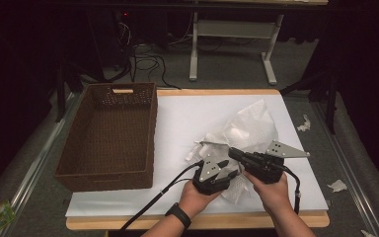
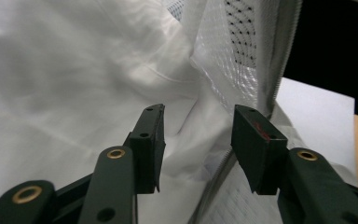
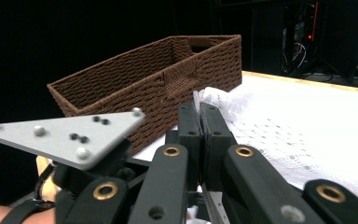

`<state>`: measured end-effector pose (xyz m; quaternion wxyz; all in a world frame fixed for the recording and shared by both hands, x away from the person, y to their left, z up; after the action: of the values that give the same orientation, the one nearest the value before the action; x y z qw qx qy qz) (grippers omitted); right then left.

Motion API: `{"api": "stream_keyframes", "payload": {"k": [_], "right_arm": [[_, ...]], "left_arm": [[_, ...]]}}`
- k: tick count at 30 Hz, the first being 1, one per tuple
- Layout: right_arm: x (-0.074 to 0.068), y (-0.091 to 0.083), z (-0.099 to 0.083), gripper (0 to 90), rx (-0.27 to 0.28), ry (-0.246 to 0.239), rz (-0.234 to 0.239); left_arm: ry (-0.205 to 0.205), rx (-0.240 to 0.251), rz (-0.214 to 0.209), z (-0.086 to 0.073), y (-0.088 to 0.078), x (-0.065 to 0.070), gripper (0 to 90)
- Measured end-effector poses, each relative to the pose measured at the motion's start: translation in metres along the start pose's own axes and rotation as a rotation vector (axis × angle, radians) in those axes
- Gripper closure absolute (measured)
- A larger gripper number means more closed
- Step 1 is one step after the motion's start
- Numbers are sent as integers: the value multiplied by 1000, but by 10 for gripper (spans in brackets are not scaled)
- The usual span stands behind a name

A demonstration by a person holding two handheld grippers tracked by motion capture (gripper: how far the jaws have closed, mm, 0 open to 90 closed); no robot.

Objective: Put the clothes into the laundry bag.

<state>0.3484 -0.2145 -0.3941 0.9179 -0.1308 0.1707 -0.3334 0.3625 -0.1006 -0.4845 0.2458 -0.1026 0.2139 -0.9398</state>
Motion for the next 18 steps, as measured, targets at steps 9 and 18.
{"api": "stream_keyframes", "payload": {"k": [9, 18], "right_arm": [[0, -2, 1, 896, 3, 6, 2], [-4, -1, 3, 896, 12, 11, 26]], "left_arm": [[-105, -115, -18, -7, 15, -11, 876], [-107, 129, 61, 35, -39, -26, 883]]}}
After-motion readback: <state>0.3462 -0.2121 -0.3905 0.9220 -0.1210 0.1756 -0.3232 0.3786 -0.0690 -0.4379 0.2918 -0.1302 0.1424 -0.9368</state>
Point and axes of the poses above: each handheld gripper's, and its own axes: y roughly forward along the jaws, z roughly out of its top, x roughly to its right, the point moved 5 cm from there along y, roughly forward along the jaws, and after that the axes turned 8 degrees about -x, right-handed, at the moved point
